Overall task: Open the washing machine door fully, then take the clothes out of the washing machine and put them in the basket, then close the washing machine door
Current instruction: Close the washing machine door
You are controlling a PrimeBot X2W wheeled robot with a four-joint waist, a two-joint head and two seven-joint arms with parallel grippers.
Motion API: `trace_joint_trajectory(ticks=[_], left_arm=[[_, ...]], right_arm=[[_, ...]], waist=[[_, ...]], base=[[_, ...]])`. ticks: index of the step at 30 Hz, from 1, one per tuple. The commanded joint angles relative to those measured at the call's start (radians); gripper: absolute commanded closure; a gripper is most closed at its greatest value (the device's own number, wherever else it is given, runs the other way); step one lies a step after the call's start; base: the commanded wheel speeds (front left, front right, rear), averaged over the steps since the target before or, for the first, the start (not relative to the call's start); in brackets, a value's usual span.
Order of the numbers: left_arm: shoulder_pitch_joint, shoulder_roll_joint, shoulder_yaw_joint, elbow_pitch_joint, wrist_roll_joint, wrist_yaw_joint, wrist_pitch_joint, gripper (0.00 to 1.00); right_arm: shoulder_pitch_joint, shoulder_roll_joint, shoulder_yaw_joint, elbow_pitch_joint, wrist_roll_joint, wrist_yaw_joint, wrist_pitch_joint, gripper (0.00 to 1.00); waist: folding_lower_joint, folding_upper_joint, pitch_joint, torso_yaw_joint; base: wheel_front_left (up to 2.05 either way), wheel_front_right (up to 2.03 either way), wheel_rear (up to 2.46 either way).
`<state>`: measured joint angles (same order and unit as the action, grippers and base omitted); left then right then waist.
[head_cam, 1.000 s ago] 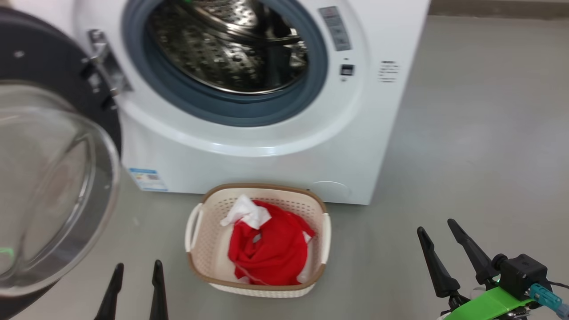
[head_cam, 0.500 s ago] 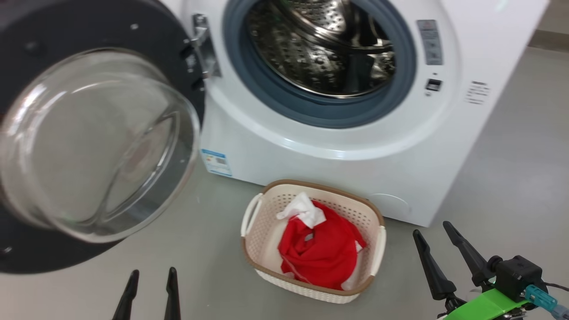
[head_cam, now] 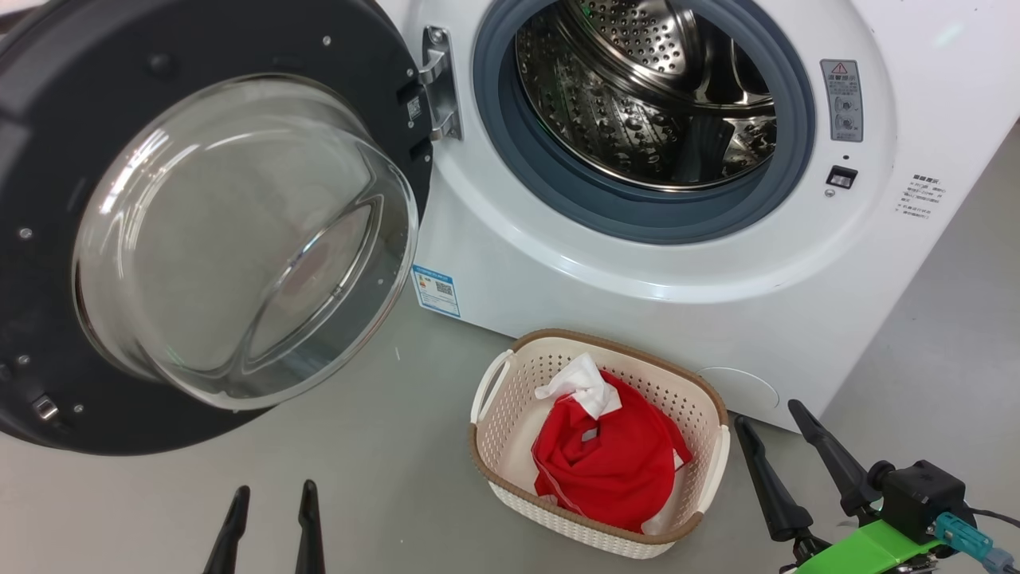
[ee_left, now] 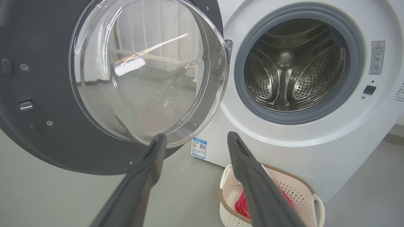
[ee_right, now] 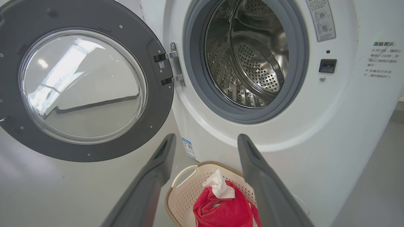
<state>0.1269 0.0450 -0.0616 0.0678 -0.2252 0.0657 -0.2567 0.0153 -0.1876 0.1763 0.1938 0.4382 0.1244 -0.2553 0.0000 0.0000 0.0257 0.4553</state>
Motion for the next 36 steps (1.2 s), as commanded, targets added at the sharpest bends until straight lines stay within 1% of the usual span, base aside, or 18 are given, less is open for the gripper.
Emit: trace_joint_trajectory(ticks=[1, 11, 15, 16, 17, 18, 23, 25, 28, 29, 30, 32, 36], left_arm=[[-0.003, 0.005, 0.03, -0.027, -0.012, 0.01, -0.005, 0.0], [-0.005, 0.005, 0.032, -0.032, -0.027, 0.011, -0.005, 0.0], [-0.021, 0.005, 0.041, -0.061, -0.044, -0.002, -0.005, 0.0], [-0.028, 0.005, 0.048, -0.071, -0.044, -0.007, -0.005, 0.4], [-0.039, 0.005, 0.059, -0.084, -0.05, -0.012, -0.005, 0.71], [-0.052, 0.005, 0.073, -0.099, -0.056, -0.017, -0.005, 1.0], [-0.146, 0.005, 0.186, -0.205, -0.05, -0.055, -0.005, 1.0], [-0.198, 0.006, 0.247, -0.249, -0.038, -0.083, -0.005, 1.0], [-0.286, 0.024, 0.352, -0.28, -0.036, -0.131, -0.005, 1.0], [-0.319, 0.034, 0.388, -0.279, -0.047, -0.144, -0.005, 1.0], [-0.39, 0.059, 0.454, -0.257, -0.082, -0.166, -0.005, 1.0], [-0.464, 0.087, 0.515, -0.209, -0.143, -0.18, -0.005, 1.0], [-0.584, 0.19, 0.577, -0.068, -0.216, -0.193, -0.005, 1.0]], right_arm=[[-0.011, -0.011, 0.022, -0.02, 0.003, 0.006, -0.006, 0.0], [-0.021, -0.014, 0.032, -0.019, 0.005, 0.006, -0.006, 0.0], [-0.022, -0.016, 0.031, -0.021, 0.005, 0.006, -0.006, 0.0], [-0.022, -0.016, 0.03, -0.022, 0.005, 0.006, -0.006, 0.0], [-0.023, -0.016, 0.03, -0.023, 0.004, 0.006, -0.006, 0.0], [-0.025, -0.016, 0.03, -0.023, 0.004, 0.006, -0.006, 0.0], [-0.03, -0.012, 0.032, -0.025, 0.002, 0.006, -0.006, 0.0], [-0.029, -0.012, 0.031, -0.026, 0.001, 0.006, -0.006, 0.0], [-0.031, -0.013, 0.033, -0.027, 0.001, 0.006, -0.006, 0.0], [-0.033, -0.014, 0.033, -0.027, 0.0, 0.006, -0.006, 0.0], [-0.035, -0.016, 0.033, -0.027, 0.001, 0.006, -0.006, 0.0], [-0.039, -0.015, 0.031, -0.026, 0.001, 0.006, -0.006, 0.0], [-0.048, -0.005, 0.032, -0.026, 0.002, 0.006, -0.006, 0.0]], waist=[[0.0, 0.0, 0.0, 0.001], [0.0, 0.0, 0.005, 0.01], [0.0, 0.0, 0.01, 0.013], [0.0, 0.0, 0.012, 0.013], [0.0, 0.0, 0.015, 0.012], [0.0, 0.0, 0.018, 0.01], [0.0, 0.0, 0.033, 0.0], [0.0, 0.0, 0.039, -0.003], [0.0, 0.0, 0.049, -0.012], [0.0, 0.0, 0.052, -0.015], [0.0, 0.0, 0.058, -0.02], [0.0, 0.0, 0.063, -0.028], [0.0, 0.0, 0.072, -0.04]], base=[[0.0, 0.0, 0.0], [0.0, 0.0, 0.0], [0.0, 0.0, 0.0], [0.0, 0.0, 0.0], [0.0, 0.0, 0.0], [0.0, 0.0, 0.0], [0.0, 0.0, 0.0], [0.0, 0.0, 0.0], [0.0, 0.0, 0.0], [0.0, 0.0, 0.0], [0.0, 0.0, 0.0], [0.0, 0.0, 0.0], [0.0, 0.0, 0.0]])
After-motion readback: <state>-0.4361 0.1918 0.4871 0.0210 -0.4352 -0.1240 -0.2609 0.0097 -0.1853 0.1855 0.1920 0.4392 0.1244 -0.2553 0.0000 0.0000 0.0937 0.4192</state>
